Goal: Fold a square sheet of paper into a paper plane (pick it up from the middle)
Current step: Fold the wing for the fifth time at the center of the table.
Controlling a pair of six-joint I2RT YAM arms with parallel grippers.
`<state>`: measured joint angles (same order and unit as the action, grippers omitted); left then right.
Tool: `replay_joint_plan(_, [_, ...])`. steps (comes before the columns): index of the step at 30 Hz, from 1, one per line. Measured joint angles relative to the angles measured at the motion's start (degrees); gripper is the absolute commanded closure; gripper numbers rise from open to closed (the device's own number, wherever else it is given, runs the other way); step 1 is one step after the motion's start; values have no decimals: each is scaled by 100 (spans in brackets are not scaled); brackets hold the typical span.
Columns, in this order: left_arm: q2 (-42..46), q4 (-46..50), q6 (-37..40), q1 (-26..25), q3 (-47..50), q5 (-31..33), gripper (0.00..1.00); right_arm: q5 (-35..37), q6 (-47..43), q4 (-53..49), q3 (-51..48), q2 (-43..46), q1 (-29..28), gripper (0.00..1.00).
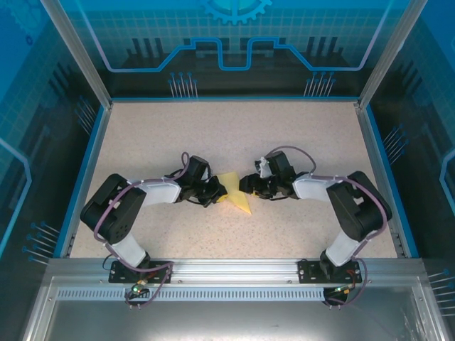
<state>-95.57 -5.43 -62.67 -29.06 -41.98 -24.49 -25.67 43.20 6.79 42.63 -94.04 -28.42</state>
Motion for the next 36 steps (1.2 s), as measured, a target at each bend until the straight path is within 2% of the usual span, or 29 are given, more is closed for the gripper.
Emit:
replay_joint_plan(3, [20,160,-2,-4,-42,0,97,688,-715,-74,-170,616,-291,32])
replay_joint_plan(8, [83,374,-4,-59,-234,2,97,2146,-2004,20,-553,1287,-1510,37])
replay_joint_plan(13, [155,529,-22,-81,-385,2,97,3176,-3145,660,-1145,1303,-2116,38])
replay_joint_plan(18, [170,673,-26,-81,-439,4,97,3786,-4118,1252,-1338,894,-2581,43])
replay_joint_plan(27, [188,813,-42,-81,-448,15,97,4669,-5119,2286,-1325,15,-2743,58])
replay_joint_plan(36, [188,846,-42,-81,-492,17,97,4909,-5545,2796,-1163,-304,-2745,73])
